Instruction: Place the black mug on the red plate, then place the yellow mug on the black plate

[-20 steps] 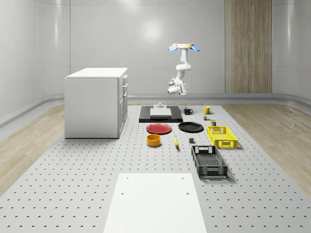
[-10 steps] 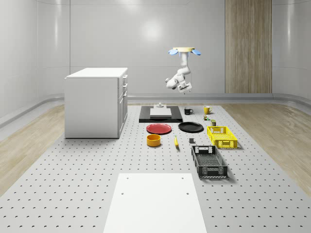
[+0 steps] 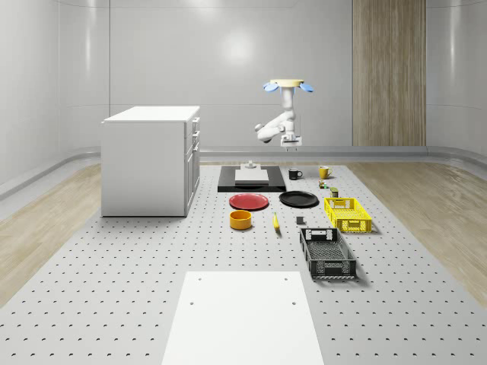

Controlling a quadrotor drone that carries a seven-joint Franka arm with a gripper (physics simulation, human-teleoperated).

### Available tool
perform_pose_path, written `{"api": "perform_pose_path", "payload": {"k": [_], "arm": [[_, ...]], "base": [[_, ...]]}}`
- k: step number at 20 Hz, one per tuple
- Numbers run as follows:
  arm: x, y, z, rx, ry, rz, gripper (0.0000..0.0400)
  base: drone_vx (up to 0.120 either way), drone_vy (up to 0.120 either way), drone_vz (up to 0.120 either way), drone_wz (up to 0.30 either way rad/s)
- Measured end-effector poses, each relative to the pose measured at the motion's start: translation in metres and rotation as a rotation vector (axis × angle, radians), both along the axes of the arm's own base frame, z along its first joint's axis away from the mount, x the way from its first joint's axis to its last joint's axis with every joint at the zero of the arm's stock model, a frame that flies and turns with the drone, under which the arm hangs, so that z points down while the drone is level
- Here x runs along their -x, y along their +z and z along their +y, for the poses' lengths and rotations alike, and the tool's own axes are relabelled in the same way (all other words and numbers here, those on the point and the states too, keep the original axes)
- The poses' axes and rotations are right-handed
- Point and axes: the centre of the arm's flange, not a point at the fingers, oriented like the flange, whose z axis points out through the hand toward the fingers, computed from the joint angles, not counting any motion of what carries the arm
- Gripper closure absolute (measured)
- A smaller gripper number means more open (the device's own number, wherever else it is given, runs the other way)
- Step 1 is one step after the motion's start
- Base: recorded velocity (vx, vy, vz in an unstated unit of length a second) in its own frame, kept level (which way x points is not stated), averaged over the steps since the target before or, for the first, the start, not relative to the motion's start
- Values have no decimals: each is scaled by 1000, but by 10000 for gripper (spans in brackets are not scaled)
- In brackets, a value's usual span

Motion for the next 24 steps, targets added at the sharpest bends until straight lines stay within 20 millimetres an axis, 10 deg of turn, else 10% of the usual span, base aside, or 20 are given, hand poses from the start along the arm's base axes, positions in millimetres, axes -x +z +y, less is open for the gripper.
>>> {"api": "perform_pose_path", "payload": {"k": [24], "arm": [[0, 0, -5, 54, -1, 2, 0]], "base": [[-48, -13, -118, 0]]}}
